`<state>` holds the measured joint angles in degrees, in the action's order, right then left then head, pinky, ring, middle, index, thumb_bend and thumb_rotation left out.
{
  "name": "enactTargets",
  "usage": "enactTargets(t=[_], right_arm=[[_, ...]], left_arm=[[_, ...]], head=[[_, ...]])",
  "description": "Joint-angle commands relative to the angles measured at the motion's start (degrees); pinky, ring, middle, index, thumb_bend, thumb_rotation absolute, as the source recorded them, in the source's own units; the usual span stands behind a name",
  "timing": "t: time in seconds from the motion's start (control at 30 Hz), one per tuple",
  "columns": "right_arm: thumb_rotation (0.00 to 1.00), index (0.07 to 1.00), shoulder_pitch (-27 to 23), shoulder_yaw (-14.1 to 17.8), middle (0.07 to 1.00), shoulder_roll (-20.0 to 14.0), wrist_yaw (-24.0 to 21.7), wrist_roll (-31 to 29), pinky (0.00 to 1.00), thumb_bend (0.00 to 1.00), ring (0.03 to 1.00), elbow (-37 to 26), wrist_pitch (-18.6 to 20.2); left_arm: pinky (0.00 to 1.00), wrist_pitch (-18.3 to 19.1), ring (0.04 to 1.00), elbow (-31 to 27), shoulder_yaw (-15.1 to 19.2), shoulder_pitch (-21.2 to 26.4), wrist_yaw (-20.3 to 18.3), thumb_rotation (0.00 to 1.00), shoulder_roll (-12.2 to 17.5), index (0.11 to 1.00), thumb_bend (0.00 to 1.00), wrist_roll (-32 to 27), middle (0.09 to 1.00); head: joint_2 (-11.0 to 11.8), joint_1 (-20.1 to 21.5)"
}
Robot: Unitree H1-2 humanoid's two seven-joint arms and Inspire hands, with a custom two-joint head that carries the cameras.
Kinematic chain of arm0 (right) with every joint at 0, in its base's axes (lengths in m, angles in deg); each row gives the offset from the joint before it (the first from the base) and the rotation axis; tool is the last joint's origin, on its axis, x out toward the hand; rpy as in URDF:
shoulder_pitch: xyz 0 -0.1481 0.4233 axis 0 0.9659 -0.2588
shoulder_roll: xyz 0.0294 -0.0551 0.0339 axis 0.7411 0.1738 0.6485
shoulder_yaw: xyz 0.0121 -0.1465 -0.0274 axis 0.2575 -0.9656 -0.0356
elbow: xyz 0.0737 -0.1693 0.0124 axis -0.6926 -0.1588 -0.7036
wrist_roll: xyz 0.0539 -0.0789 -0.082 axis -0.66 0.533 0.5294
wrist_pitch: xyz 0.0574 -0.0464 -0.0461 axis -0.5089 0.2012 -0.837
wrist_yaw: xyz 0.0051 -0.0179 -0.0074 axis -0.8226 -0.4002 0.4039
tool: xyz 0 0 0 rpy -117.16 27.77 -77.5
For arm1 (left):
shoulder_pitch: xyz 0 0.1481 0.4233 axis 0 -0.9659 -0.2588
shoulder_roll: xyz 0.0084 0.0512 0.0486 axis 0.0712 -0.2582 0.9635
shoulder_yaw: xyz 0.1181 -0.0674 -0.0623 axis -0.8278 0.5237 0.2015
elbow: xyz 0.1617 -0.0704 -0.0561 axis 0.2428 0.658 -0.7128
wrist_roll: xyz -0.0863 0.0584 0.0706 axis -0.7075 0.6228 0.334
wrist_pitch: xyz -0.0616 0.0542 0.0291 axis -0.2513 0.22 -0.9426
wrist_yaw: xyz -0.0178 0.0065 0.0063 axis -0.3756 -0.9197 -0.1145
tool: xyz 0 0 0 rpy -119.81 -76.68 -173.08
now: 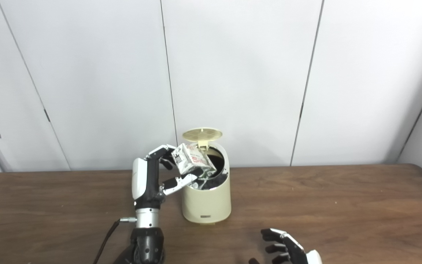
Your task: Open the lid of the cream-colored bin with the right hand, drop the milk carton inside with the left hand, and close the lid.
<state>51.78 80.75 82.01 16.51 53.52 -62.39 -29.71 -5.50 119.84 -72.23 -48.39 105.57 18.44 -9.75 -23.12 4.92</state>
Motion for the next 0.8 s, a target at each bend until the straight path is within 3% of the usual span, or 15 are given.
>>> enactTargets(t=[0.0, 0.1, 0.23, 0.27, 0.3, 0.37, 0.43, 0.47, 0.53, 0.63, 0.77], right_arm=[[0.13, 0.699, 1.55, -0.12, 0.698, 0.85, 0.58, 0.2, 0.46, 0.32, 0.609, -2.39, -0.91], [0.14, 0.699, 1.54, -0.05, 0.7, 0.75, 0.46, 0.17, 0.48, 0.32, 0.616, -2.41, -0.73], [0.14, 0.7, 1.55, -0.07, 0.7, 0.69, 0.31, 0.45, 0.44, 0.32, 0.583, -2.49, -0.33], [0.14, 0.703, 1.56, -0.09, 0.679, 0.7, 0.21, 0.58, 0.39, 0.32, 0.532, -2.57, -0.05], [0.14, 0.704, 1.57, -0.1, 0.672, 0.71, 0.16, 0.66, 0.39, 0.32, 0.53, -2.62, 0.12], [0.14, 0.708, 1.62, -0.05, 0.677, 0.88, -0.09, 0.42, 0.39, 0.33, 0.537, -2.87, 1.06], [0.13, 0.709, 1.65, -0.05, 0.684, 0.91, -0.17, 0.17, 0.41, 0.33, 0.549, -2.93, 1.33], [0.12, 0.714, 1.65, -0.08, 0.616, 0.89, -0.19, 0.14, 0.33, 0.33, 0.444, -2.95, 1.41], [0.14, 0.721, 1.61, -0.17, 0.603, 0.79, -0.18, 0.41, 0.28, 0.33, 0.398, -2.99, 1.57], [0.15, 0.708, 1.55, -0.31, 0.679, 0.72, -0.39, 0.98, 0.44, 0.33, 0.585, -3.31, 2.35], [0.14, 0.715, 1.55, -0.34, 0.677, 0.63, -0.65, 1.19, 0.36, 0.33, 0.496, -3.66, 3.14]], left_arm=[[0.35, -1.03, 0.449, -0.78, 0.57, 3.42, 1.31, 0.0, -0.31, 0.475, 0.5, 0.97, 0.486], [0.36, -1.19, 0.455, -1.42, -0.15, 3.23, 0.38, 0.0, 0.01, 0.473, 0.5, -0.67, 0.484], [0.39, -1.19, 0.454, -3.55, -0.45, 1.98, -4.61, 0.0, 0.72, 0.488, 0.52, -5.45, 0.477], [0.4, -1.11, 0.479, -4.13, -0.05, 1.5, -6.68, 0.27, 0.78, 0.495, 0.8, -6.39, 0.495], [0.41, -1.05, 0.496, -4.58, 0.32, 1.15, -8.2, 0.39, 0.79, 0.508, 0.9, -6.96, 0.511], [0.45, -0.82, 0.533, -5.71, 0.82, 0.32, -11.19, 0.51, 0.97, 0.54, 0.98, -7.85, 0.542], [0.5, -0.53, 0.562, -6.67, 1.4, -0.34, -13.38, 0.54, 0.98, 0.574, 1.0, -8.34, 0.564], [0.52, -0.53, 0.587, -7.1, 1.61, -0.64, -14.33, 0.53, 1.0, 0.604, 1.0, -8.73, 0.581], [0.56, -0.55, 0.612, -7.77, 2.06, -1.13, -15.57, 0.51, 0.99, 0.627, 1.0, -9.02, 0.595], [0.63, -0.64, 0.647, -8.39, 2.8, -1.66, -16.59, 0.53, 1.1, 0.646, 1.0, -8.76, 0.612], [0.64, -0.78, 0.663, -9.17, 3.91, -2.59, -18.14, 0.53, 1.54, 0.667, 1.0, -9.03, 0.629]], head=[[-0.03, 0.06], [-0.04, -0.04], [-0.11, -0.07], [-0.11, -0.07], [-0.11, -0.07], [-0.11, -0.07], [-0.3, -0.02], [-0.3, -0.02], [-0.26, 0.04], [-0.36, -0.04], [-0.39, -0.13]])
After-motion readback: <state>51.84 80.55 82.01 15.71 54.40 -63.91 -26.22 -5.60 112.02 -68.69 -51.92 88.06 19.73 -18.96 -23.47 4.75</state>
